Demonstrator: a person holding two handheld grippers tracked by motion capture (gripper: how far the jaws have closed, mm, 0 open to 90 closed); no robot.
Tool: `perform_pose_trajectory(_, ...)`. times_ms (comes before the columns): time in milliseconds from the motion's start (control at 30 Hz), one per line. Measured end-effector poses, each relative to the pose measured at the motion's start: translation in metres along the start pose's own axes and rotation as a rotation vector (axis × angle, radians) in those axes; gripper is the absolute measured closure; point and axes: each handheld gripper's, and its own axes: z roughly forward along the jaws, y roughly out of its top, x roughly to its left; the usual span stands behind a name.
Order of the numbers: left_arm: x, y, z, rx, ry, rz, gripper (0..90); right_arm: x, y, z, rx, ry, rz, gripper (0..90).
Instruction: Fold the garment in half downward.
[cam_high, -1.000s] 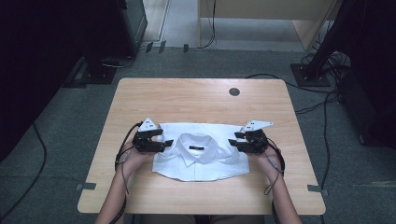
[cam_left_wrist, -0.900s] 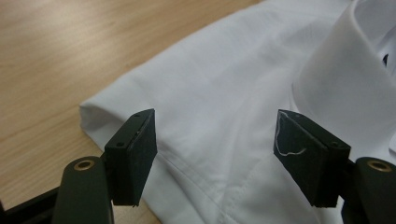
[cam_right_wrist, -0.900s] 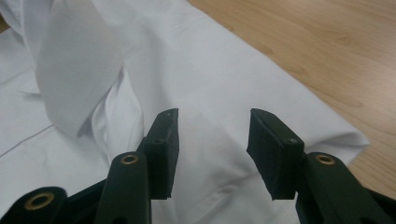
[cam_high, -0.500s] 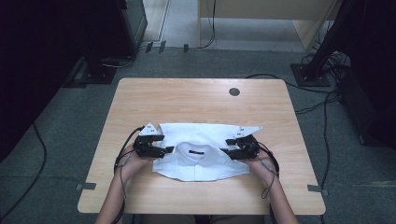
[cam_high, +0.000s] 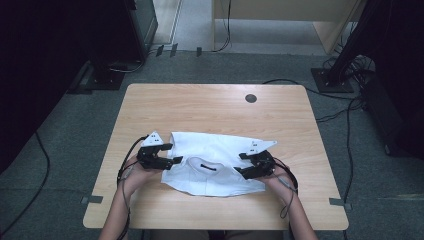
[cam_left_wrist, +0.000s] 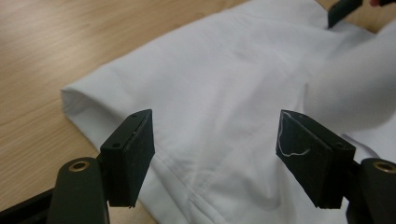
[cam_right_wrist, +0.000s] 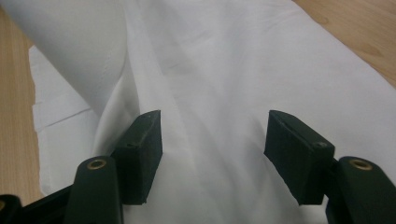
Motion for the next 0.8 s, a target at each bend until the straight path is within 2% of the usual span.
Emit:
perform_pose_trajectory(67, 0.002, 0.0, 0.004, 0.017, 0.033, -0.003, 27.9, -0.001, -0.001, 0.002, -0.004, 0.003, 0.017, 37.1)
perform_pose_trajectory(200, 0.0, -0.005, 0.013, 0.065, 0.012, 0.02, 27.9, -0.003, -0.004, 0.007, 0.018, 0.002, 0.027, 37.1)
perform_pose_trajectory(300, -0.002, -0.007, 0.019, 0.097, 0.011, 0.025, 27.9, -0.004, -0.005, 0.01, 0.044, -0.022, 0.016, 37.1)
perform_pose_trajectory(367, -0.003, -0.009, 0.022, 0.105, 0.011, 0.016, 27.9, -0.005, -0.006, 0.013, 0.07, -0.049, -0.007, 37.1)
perform_pose_trajectory(467, -0.004, -0.009, 0.025, 0.118, 0.014, 0.022, 27.9, -0.009, -0.005, 0.014, 0.072, -0.06, -0.031, 37.3)
perform_pose_trajectory(533, -0.006, -0.009, 0.027, 0.12, 0.012, 0.024, 27.9, -0.012, -0.005, 0.014, 0.077, -0.09, -0.05, 38.6)
perform_pose_trajectory(800, -0.008, -0.008, 0.027, 0.127, -0.001, 0.015, 27.8, -0.028, -0.004, 0.013, 0.051, -0.136, -0.033, 36.9)
